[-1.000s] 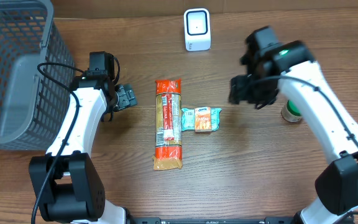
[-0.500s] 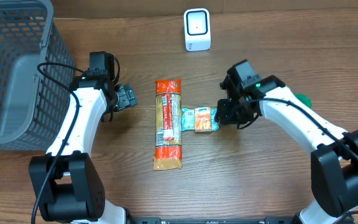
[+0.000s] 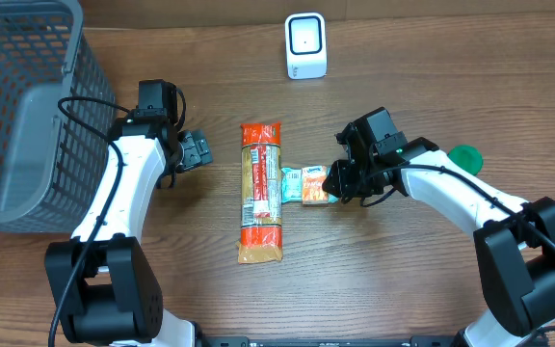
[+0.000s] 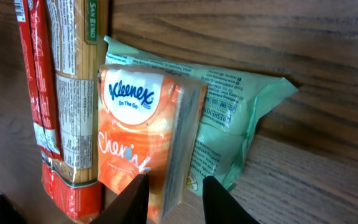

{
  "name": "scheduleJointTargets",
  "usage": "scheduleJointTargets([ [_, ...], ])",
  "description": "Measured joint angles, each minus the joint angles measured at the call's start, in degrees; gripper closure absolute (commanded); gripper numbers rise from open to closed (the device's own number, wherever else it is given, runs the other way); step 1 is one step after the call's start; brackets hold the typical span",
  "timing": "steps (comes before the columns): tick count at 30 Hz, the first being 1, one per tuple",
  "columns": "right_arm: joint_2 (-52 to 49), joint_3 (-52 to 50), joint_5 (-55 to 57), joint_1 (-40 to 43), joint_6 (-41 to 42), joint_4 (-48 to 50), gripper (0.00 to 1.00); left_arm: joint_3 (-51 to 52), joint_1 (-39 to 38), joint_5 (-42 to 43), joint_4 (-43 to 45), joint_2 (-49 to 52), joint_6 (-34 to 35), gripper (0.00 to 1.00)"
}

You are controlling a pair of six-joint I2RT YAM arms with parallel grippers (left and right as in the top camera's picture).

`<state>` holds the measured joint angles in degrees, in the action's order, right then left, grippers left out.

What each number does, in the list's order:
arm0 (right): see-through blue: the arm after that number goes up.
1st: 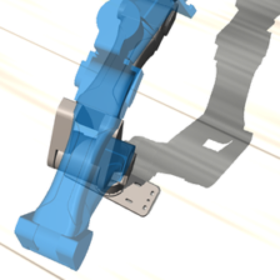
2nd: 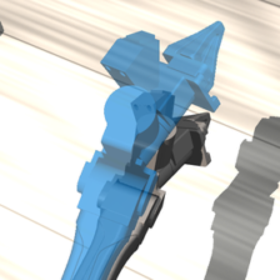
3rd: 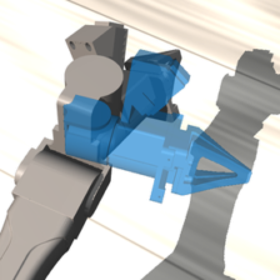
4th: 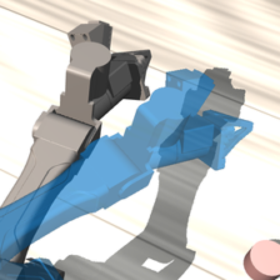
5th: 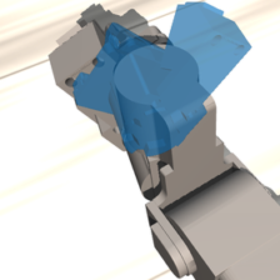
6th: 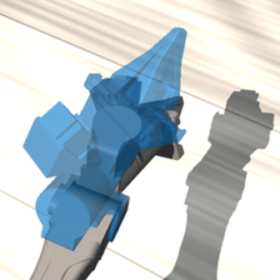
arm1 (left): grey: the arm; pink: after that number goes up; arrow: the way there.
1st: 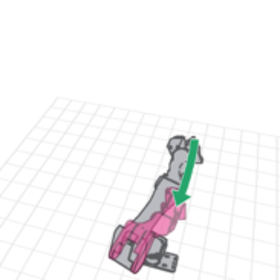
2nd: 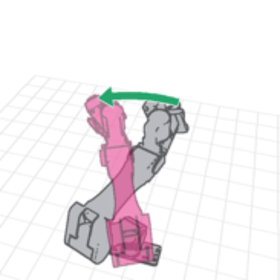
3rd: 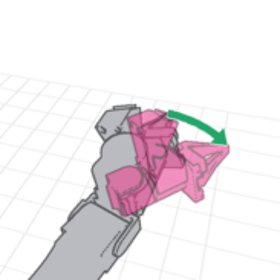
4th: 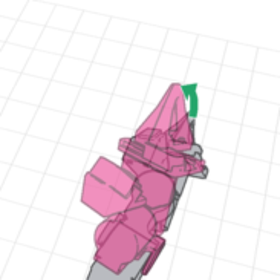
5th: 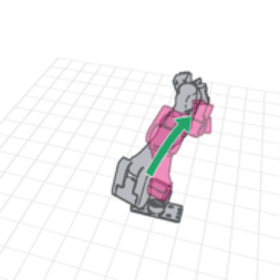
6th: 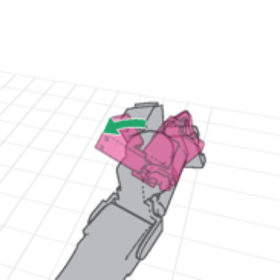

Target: Scan the item barcode

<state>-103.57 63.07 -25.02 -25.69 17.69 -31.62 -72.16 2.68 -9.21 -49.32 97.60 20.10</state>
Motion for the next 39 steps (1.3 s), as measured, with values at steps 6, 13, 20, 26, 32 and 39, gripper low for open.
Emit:
scheduleJointTargets([
  [6, 0.00, -2.71, 1.20, 0.00, 0.28, 3.45, 0.72, 0.00, 0.00, 0.00, -0.02, 0.00, 0.00, 0.00],
  [13, 0.00, -3.19, 3.91, 0.44, 1.84, 1.44, 0.74, 0.00, 0.00, 0.00, -0.02, 0.00, 0.00, 0.00],
  [20, 0.00, -3.19, 4.92, 1.29, 2.27, 1.14, 0.73, 0.00, 0.00, 0.00, -0.02, 0.00, 0.00, 0.00],
  [26, 0.00, -3.19, 4.90, 1.46, 2.29, 1.14, 0.73, 0.00, 0.00, 0.00, -0.02, 0.00, 0.00, 0.00],
  [32, 0.00, -3.19, 4.92, 4.83, 1.70, -2.14, 0.73, 0.00, 0.00, 0.00, -0.02, 0.00, 0.00, 0.00],
  [39, 1.66, -3.17, 5.14, 7.69, 0.48, -7.78, 0.72, 0.00, 0.00, 0.00, -0.02, 0.00, 0.00, 0.00],
])
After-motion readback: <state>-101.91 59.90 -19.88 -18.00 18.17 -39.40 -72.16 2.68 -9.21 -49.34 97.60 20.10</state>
